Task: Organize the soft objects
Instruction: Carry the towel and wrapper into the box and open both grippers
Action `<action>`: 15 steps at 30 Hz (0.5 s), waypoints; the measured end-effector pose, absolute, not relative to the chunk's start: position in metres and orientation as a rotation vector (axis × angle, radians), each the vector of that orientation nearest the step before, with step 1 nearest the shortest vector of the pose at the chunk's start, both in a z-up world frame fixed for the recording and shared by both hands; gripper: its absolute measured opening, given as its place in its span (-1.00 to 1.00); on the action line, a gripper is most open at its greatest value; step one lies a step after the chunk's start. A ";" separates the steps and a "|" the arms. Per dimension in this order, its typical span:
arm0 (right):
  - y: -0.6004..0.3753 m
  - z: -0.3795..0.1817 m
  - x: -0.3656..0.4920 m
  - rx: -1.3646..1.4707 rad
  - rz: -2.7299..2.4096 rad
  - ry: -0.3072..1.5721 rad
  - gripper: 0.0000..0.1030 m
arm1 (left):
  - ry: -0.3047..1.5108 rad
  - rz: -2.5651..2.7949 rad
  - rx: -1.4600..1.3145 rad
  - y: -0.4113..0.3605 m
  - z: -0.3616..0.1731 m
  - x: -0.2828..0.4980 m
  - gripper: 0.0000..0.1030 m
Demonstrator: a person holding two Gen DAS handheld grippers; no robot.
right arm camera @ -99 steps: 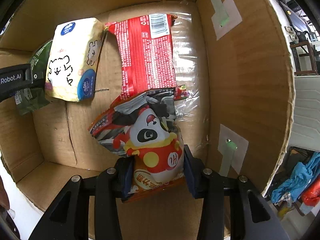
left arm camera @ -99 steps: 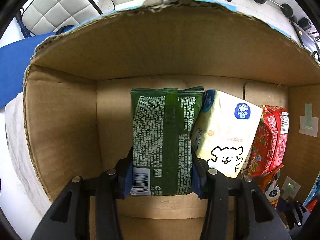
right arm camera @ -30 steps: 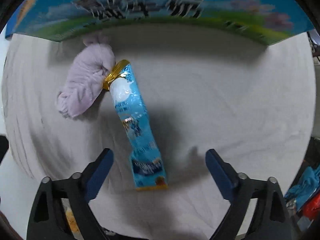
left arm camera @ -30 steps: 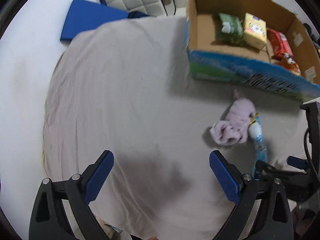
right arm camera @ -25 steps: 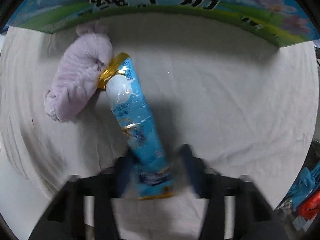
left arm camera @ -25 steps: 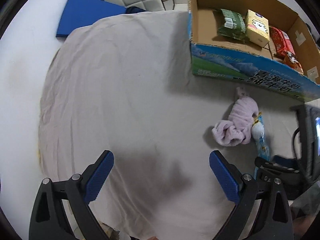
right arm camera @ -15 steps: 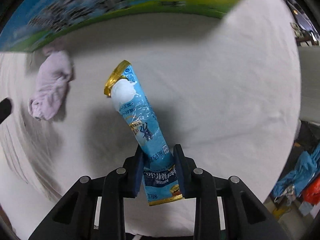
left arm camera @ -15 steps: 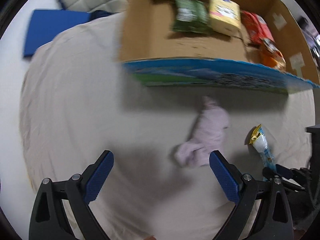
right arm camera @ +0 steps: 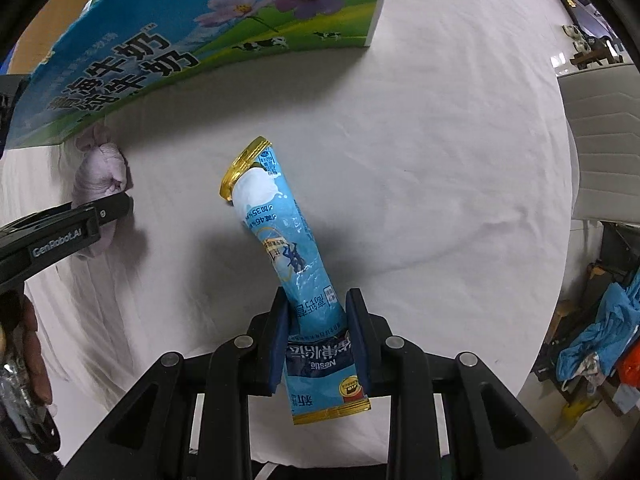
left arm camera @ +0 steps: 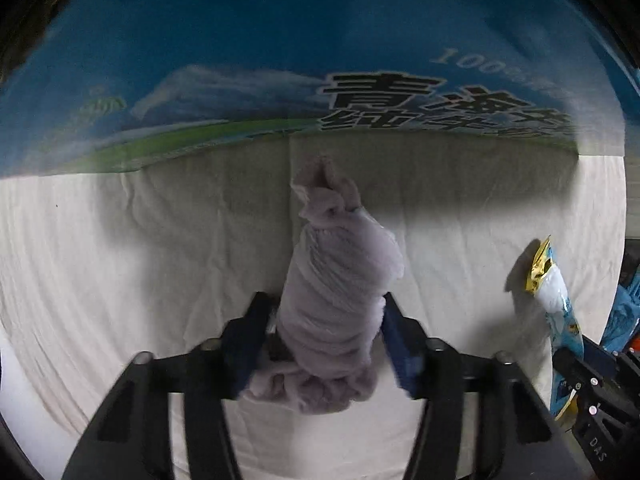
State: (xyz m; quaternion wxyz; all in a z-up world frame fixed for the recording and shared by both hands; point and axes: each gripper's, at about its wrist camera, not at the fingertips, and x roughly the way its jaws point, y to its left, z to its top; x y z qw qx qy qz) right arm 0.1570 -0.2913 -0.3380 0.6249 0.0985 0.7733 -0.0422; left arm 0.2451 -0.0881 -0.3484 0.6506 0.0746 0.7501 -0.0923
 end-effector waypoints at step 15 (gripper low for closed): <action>-0.291 -0.262 0.150 0.298 0.050 1.682 -0.45 | 1.512 -0.213 0.036 -0.074 -0.255 0.186 -0.30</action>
